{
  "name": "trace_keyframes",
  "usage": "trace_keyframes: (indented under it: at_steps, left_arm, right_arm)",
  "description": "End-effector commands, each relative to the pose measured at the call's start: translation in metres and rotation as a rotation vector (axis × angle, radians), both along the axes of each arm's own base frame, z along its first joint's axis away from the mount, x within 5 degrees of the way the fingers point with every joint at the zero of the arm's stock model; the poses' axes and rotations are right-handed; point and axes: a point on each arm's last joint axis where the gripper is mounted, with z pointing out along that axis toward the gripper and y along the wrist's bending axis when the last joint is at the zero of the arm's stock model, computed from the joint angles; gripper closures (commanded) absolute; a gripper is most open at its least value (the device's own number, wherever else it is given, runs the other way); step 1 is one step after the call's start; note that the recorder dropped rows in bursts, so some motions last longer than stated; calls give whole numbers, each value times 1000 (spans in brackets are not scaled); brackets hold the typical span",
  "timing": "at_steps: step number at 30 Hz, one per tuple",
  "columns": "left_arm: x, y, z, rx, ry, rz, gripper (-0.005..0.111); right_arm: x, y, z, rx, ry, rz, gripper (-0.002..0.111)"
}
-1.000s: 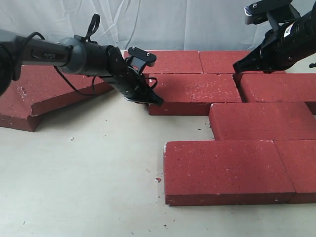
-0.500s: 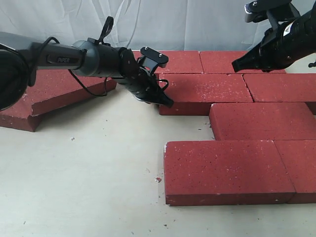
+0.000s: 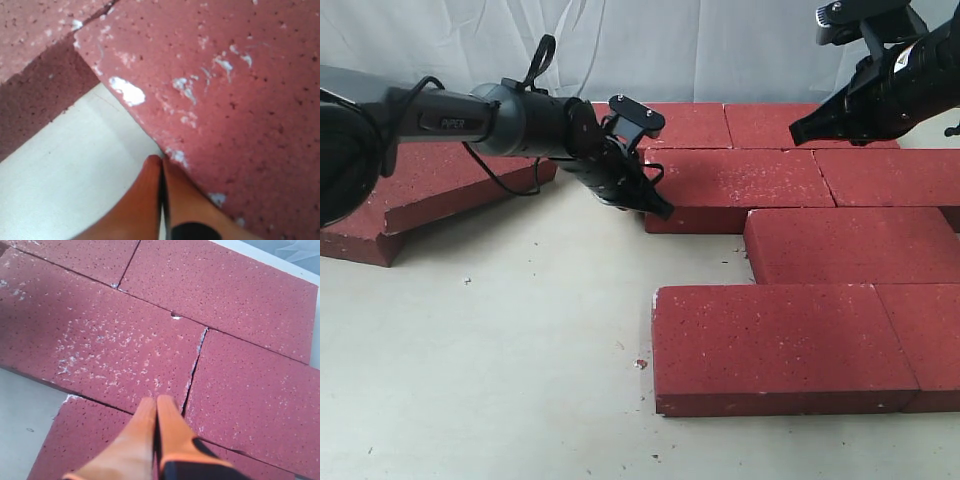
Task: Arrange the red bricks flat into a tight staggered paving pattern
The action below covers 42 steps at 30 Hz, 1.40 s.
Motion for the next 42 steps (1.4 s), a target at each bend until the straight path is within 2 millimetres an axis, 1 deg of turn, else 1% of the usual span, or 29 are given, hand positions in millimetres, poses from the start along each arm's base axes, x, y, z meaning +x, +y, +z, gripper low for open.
trace_keyframes:
  at_steps: [1,6,9,11,14,17,20,23,24,25,28,30,31,32,33,34,35,36,37,39,40,41,42]
  left_arm:
    - [4,11,-21,9,65,40,107]
    - [14,37,-23,23,118,84,107]
    - [18,48,-23,26,133,103,107]
    - [20,51,-18,24,136,107,107]
    - [18,52,0,32,126,79,107]
    - [12,51,34,39,105,38,107]
    - [2,57,84,76,54,-24,107]
    - [-8,75,134,95,2,-31,107]
    - [-15,87,160,111,-26,-30,107]
    - [-21,93,171,112,-41,-24,107]
    - [-35,114,193,89,-65,20,107]
    - [-44,129,200,82,-77,51,107]
    - [-50,145,203,88,-85,86,107]
    - [-52,154,204,89,-85,108,107]
    - [-54,172,204,92,-78,153,107]
    - [-53,184,203,94,-73,185,107]
    - [-52,200,200,94,-53,229,107]
    - [-52,210,198,98,-31,250,107]
    - [-52,219,194,129,0,250,107]
    - [-52,236,192,247,-17,194,107]
    - [-51,244,192,286,-28,208,104]
    - [-49,248,192,282,-35,240,99]
    - [-45,256,191,265,-52,301,83]
  right_arm:
    - [0,-2,2,3,-17,-6,108]
    - [0,-2,2,10,-19,-9,108]
    - [0,-2,2,11,-23,-9,108]
    - [1,-2,3,12,-28,-9,108]
    - [2,-1,4,15,-43,-8,108]
    - [2,-1,4,21,-42,-11,108]
    - [1,1,4,49,-38,-23,108]
    - [1,3,4,62,-35,-23,108]
    - [0,5,4,62,-35,-18,108]
    - [0,5,4,65,-35,-18,108]
    - [0,6,4,75,-29,-20,108]
    - [0,6,4,73,-30,-18,108]
    - [0,6,3,77,-28,-20,108]
    - [0,7,2,84,-24,-24,108]
    - [1,8,0,103,-12,-34,108]
    - [2,8,-3,108,-3,-35,108]
    - [3,9,-7,108,7,-25,108]
    - [4,10,-9,106,13,-17,108]
    - [5,11,-13,107,21,-9,108]
    - [7,12,-17,113,29,-7,108]
    - [8,12,-18,118,24,-7,108]
    - [9,12,-19,120,23,-9,108]
    - [9,12,-18,121,16,-9,108]
